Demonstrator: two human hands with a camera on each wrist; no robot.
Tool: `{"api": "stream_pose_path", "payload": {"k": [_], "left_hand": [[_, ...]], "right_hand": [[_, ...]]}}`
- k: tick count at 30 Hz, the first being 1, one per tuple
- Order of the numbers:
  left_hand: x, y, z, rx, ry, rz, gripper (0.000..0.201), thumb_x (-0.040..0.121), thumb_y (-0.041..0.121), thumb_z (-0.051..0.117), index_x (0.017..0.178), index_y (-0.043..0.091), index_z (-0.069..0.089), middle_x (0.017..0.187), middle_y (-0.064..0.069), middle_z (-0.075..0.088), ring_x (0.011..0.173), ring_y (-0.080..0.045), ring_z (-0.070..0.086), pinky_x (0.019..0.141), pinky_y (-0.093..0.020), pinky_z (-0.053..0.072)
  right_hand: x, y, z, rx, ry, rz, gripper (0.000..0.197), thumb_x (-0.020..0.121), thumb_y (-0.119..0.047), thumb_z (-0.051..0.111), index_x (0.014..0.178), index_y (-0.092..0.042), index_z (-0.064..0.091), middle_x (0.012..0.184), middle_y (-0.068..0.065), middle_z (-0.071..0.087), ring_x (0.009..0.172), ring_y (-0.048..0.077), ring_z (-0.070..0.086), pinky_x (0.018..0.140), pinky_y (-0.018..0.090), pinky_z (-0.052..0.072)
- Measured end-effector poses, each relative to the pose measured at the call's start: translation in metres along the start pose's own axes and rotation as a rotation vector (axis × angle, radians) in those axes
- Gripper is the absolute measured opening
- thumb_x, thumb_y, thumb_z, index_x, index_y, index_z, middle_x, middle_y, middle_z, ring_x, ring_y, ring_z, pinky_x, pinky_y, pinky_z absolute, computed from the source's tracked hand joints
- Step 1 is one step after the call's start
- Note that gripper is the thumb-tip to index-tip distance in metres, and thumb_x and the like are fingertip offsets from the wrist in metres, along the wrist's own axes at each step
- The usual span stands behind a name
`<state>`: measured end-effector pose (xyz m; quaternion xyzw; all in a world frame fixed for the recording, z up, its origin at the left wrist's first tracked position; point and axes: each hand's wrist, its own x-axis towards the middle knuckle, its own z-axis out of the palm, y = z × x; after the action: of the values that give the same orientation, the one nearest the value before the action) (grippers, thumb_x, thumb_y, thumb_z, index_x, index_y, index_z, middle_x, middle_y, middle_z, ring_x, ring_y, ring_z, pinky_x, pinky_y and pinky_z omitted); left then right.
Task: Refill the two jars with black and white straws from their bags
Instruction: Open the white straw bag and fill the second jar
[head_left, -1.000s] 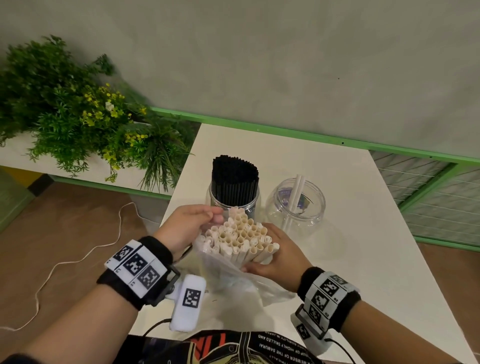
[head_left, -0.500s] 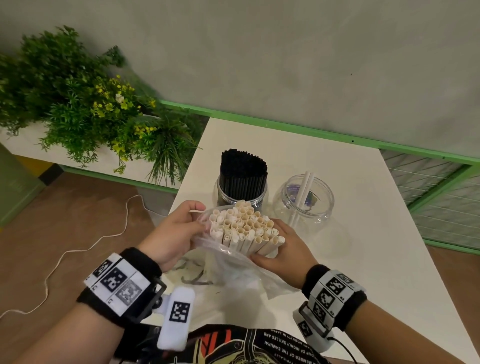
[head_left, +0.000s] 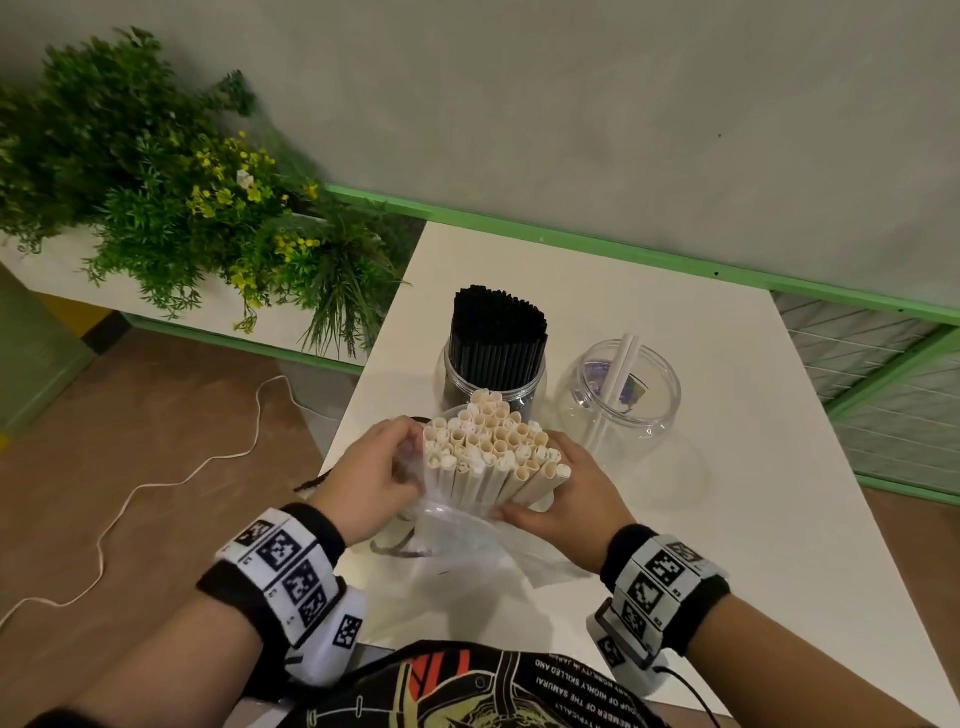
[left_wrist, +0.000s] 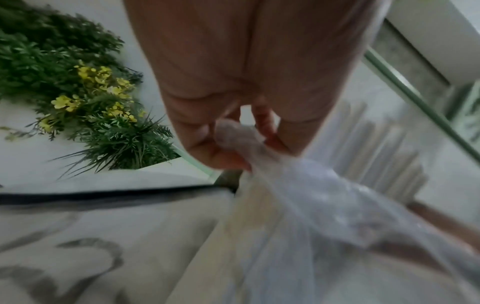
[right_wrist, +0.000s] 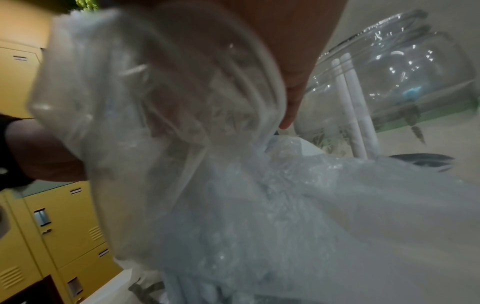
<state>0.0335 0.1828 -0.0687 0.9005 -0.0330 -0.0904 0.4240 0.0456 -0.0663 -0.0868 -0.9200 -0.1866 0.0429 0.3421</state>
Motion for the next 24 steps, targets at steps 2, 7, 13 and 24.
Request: {"api": "stream_pose_path", "payload": {"k": [2, 7, 13, 24], "left_hand": [[0.002, -0.002, 0.007, 0.189, 0.061, 0.036, 0.037, 0.078, 0.004, 0.059, 0.109, 0.024, 0.059, 0.094, 0.008, 0.047, 0.079, -0.013, 0.049, 0.072, -0.022, 0.042], [-0.002, -0.008, 0.012, 0.444, 0.001, 0.006, 0.041, 0.084, 0.034, 0.036, 0.100, 0.014, 0.067, 0.110, -0.004, 0.055, 0.098, -0.025, 0.055, 0.082, -0.030, 0.044], [0.002, -0.024, 0.021, 0.624, -0.175, -0.015, 0.069, 0.067, 0.059, 0.025, 0.123, 0.028, 0.050, 0.103, 0.001, 0.049, 0.102, -0.023, 0.050, 0.086, -0.031, 0.042], [-0.002, -0.019, 0.007, 0.171, -0.165, -0.043, 0.097, 0.053, 0.075, 0.052, 0.140, 0.035, 0.036, 0.141, 0.008, 0.037, 0.131, -0.016, 0.032, 0.110, -0.035, 0.029]], "right_hand": [[0.000, 0.000, 0.003, 0.000, 0.003, 0.009, 0.075, 0.068, -0.053, 0.079, 0.133, -0.028, 0.051, 0.131, -0.009, 0.049, 0.120, 0.015, 0.048, 0.103, 0.037, 0.042], [-0.002, 0.009, 0.017, -0.068, -0.033, 0.056, 0.073, 0.069, -0.064, 0.069, 0.133, -0.035, 0.048, 0.132, -0.011, 0.048, 0.118, 0.015, 0.048, 0.102, 0.038, 0.042], [-0.004, 0.017, 0.026, -0.091, -0.082, 0.083, 0.067, 0.073, -0.061, 0.067, 0.134, -0.039, 0.048, 0.135, -0.012, 0.047, 0.120, 0.015, 0.046, 0.103, 0.035, 0.041], [0.000, 0.015, 0.034, -0.252, -0.278, 0.242, 0.057, 0.080, -0.064, 0.057, 0.129, -0.036, 0.056, 0.123, -0.009, 0.061, 0.112, 0.014, 0.055, 0.086, 0.018, 0.034]]}}
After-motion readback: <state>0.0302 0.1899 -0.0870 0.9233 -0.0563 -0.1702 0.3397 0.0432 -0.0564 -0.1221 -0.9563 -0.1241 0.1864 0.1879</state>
